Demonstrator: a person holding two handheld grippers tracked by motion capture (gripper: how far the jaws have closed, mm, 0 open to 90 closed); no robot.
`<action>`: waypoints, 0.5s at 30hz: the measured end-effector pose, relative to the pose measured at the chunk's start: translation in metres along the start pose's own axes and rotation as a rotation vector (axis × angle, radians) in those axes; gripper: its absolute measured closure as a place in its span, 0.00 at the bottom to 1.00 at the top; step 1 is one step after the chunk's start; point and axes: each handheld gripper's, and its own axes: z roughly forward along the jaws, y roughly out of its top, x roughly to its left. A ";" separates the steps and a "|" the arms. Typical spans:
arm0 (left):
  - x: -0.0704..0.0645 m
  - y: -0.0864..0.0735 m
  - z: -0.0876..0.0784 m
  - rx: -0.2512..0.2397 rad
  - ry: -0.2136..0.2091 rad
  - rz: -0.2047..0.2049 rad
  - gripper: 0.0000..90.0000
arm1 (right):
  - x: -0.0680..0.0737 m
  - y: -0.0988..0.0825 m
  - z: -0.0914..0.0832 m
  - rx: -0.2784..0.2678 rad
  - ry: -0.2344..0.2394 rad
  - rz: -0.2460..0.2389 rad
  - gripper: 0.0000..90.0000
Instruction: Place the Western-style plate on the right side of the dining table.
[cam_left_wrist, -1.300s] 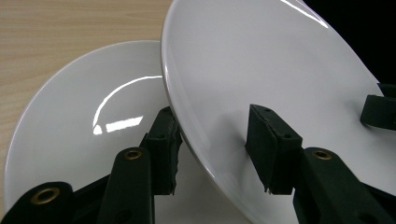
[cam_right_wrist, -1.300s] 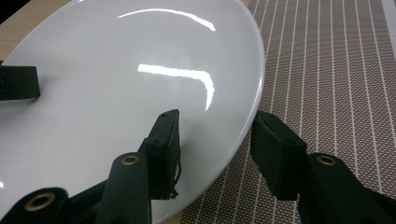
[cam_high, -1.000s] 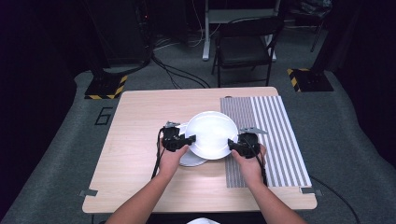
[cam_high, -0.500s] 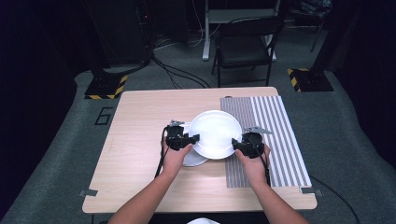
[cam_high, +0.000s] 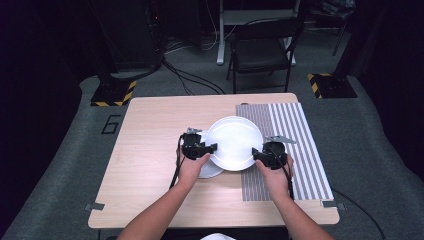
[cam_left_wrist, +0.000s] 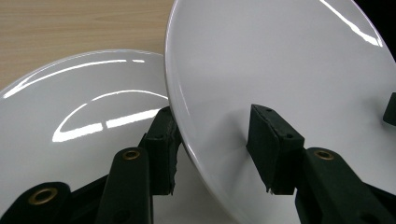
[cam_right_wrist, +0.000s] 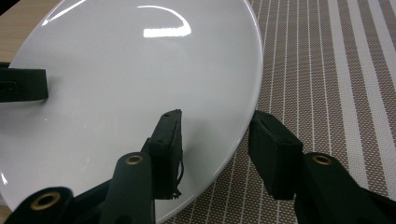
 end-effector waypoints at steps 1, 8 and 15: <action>-0.001 0.000 0.001 0.001 -0.002 0.001 0.60 | -0.001 0.000 -0.001 0.002 -0.004 0.003 0.61; -0.006 0.002 0.006 0.008 -0.008 0.008 0.59 | -0.005 -0.001 -0.004 -0.003 -0.017 0.009 0.61; -0.011 0.004 0.010 0.014 -0.014 0.020 0.59 | -0.011 -0.002 -0.006 -0.004 -0.033 0.018 0.61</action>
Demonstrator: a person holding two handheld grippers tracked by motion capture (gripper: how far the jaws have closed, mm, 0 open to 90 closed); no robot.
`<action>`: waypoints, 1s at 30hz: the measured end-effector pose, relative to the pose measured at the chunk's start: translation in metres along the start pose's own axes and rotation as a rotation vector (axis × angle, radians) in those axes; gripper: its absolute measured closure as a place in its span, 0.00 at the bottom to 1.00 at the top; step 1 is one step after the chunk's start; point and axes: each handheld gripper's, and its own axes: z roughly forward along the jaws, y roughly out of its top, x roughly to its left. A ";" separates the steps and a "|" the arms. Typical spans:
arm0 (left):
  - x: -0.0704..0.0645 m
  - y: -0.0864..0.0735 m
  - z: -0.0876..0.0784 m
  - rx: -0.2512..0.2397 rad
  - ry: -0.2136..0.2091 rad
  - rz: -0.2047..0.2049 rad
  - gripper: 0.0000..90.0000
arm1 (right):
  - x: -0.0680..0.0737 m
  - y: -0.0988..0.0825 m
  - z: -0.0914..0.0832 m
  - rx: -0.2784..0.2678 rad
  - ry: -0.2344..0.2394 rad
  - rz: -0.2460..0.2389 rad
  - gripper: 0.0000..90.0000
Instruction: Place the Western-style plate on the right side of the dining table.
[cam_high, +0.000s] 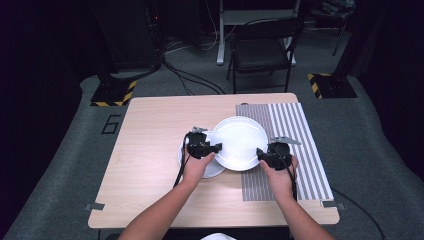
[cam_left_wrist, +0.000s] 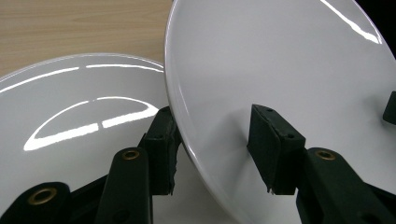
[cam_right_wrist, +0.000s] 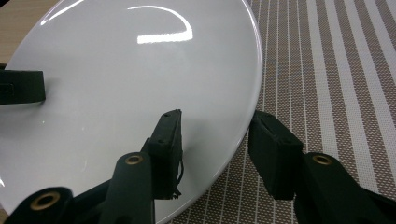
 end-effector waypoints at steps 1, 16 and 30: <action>-0.001 0.000 0.001 -0.001 -0.003 0.000 0.59 | 0.000 0.000 0.000 -0.001 -0.003 0.005 0.61; -0.012 0.002 0.011 0.007 -0.039 0.014 0.59 | -0.013 -0.005 -0.008 -0.013 -0.033 0.034 0.60; -0.028 0.005 0.023 0.018 -0.074 0.032 0.59 | -0.026 -0.010 -0.020 -0.032 -0.071 0.061 0.60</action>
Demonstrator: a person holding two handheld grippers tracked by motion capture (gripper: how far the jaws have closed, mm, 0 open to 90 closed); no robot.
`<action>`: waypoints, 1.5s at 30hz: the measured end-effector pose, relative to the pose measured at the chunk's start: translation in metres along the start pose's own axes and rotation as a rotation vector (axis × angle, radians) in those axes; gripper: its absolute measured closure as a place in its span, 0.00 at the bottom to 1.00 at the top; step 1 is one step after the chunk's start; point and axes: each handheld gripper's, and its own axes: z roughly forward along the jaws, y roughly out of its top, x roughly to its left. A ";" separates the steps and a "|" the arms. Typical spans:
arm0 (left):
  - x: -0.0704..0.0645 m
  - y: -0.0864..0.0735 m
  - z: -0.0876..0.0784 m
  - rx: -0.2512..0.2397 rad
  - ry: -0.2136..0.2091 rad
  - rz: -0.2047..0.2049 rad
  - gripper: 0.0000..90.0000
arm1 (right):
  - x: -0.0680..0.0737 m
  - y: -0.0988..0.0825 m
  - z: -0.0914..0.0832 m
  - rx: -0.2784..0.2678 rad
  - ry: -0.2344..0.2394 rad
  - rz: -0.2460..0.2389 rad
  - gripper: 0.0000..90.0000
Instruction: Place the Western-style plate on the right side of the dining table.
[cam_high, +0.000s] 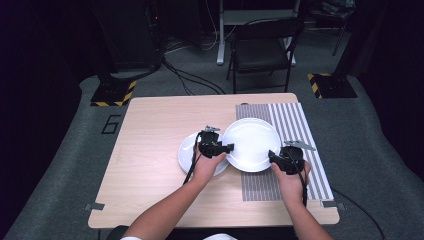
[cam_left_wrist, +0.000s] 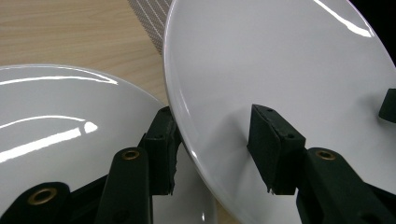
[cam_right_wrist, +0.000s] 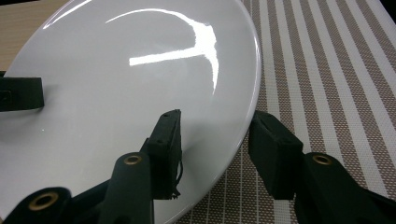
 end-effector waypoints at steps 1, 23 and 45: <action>-0.001 0.000 0.001 0.002 -0.003 0.005 0.59 | -0.001 0.000 -0.001 0.001 -0.006 0.001 0.60; -0.021 0.006 0.019 0.022 -0.051 0.036 0.59 | -0.021 -0.007 -0.018 -0.016 -0.052 0.051 0.60; -0.034 0.006 0.030 0.038 -0.085 0.061 0.59 | -0.035 -0.014 -0.027 -0.027 -0.083 0.084 0.60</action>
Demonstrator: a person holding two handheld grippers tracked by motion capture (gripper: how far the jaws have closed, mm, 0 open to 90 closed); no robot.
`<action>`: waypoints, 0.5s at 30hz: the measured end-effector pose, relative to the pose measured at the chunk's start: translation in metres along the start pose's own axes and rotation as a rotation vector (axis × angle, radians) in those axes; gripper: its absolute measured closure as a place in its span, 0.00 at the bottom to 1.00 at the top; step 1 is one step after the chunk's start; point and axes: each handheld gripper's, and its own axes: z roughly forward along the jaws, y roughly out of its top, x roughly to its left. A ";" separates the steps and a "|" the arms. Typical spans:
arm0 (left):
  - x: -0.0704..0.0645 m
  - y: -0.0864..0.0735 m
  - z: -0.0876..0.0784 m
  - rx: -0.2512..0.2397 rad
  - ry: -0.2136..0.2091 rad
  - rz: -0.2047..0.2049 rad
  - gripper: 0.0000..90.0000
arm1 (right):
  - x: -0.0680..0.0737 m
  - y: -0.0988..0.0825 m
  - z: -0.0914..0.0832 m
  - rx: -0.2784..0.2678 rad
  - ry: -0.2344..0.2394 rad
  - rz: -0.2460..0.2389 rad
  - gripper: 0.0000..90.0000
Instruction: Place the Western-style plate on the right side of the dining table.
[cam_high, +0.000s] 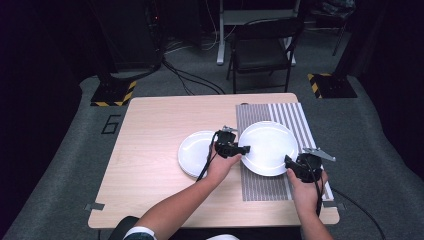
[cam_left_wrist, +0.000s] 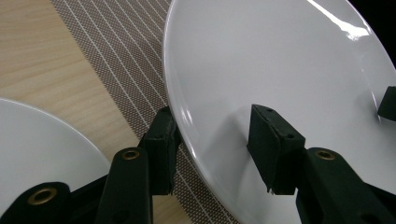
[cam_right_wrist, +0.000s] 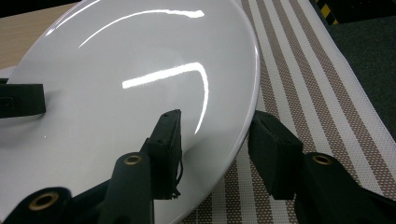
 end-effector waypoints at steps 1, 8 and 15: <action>0.000 0.000 0.000 -0.001 0.000 0.000 0.59 | 0.000 0.000 0.000 0.000 0.000 0.002 0.60; 0.001 0.000 0.001 0.003 -0.001 -0.001 0.59 | 0.001 0.000 -0.001 -0.003 -0.002 -0.001 0.60; -0.001 0.000 0.003 0.003 -0.006 -0.007 0.59 | -0.001 -0.001 -0.001 -0.003 -0.005 0.003 0.60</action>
